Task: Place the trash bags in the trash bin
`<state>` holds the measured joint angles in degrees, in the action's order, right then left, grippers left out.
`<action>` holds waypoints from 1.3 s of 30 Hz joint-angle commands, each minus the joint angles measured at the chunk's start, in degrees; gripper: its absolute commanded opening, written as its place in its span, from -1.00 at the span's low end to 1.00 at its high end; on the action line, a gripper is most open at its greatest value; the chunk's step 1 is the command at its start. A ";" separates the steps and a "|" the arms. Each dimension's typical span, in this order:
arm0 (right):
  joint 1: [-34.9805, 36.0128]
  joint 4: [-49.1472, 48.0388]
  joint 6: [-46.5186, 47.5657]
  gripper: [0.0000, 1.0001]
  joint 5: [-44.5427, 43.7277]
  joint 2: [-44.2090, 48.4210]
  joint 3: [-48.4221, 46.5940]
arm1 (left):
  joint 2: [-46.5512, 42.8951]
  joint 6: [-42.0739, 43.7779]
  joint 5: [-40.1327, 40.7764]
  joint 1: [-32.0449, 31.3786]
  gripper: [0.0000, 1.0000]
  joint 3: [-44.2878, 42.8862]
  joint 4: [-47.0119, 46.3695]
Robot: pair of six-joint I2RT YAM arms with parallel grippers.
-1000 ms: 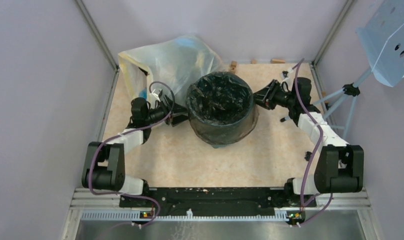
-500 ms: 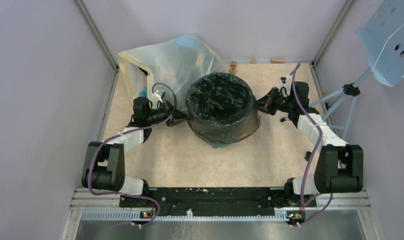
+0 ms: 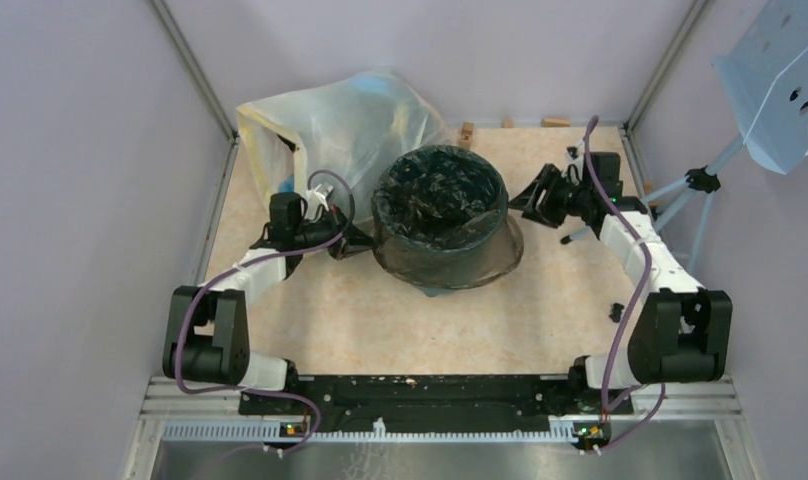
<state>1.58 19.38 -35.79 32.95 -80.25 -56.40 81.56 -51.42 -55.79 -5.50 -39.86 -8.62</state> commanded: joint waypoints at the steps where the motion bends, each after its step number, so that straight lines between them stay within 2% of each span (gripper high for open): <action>1: -0.39 9.86 9.20 0.13 -12.71 6.53 -12.25 | -2.96 2.74 0.34 -0.07 -0.88 -3.17 1.67; 3: 0.14 13.15 11.22 0.13 -14.62 7.63 -16.58 | -3.04 2.58 0.34 -0.13 -0.88 -3.22 1.77; 6: 3.26 18.13 13.85 -0.06 -17.58 8.02 -23.39 | -3.56 2.24 0.45 -0.13 -0.87 -3.01 1.68; 8: 7.32 20.02 15.32 -0.35 -19.59 7.88 -27.52 | -3.91 2.28 0.58 -0.14 -0.87 -2.94 1.68; 10: 12.40 21.34 16.70 -0.83 -22.11 7.33 -30.96 | -3.87 2.24 0.50 -0.13 -0.87 -2.94 1.68; 11: 15.29 21.75 17.75 -1.00 -23.42 6.85 -32.47 | -3.79 2.28 0.33 -0.11 -0.87 -3.10 1.73; 18: 33.02 27.62 28.19 -1.00 -28.26 -2.13 -40.23 | -3.90 2.38 0.18 -0.13 -0.87 -3.75 2.38; 23: 40.38 35.74 35.44 -1.00 -32.17 -11.03 -46.95 | -3.63 2.46 0.15 -0.13 -0.88 -4.84 2.82; 29: 43.86 38.34 42.02 -1.00 -30.69 -16.79 -45.93 | -3.12 1.88 0.57 -0.13 -0.88 -5.32 2.05; 39: 44.12 38.95 41.20 -1.00 -29.54 -22.30 -39.42 | -2.45 1.85 0.68 -0.13 -0.89 -5.76 2.02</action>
<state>45.25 58.28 4.93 3.09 -100.99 -98.39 79.61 -50.17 -55.37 -5.50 -43.31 -5.10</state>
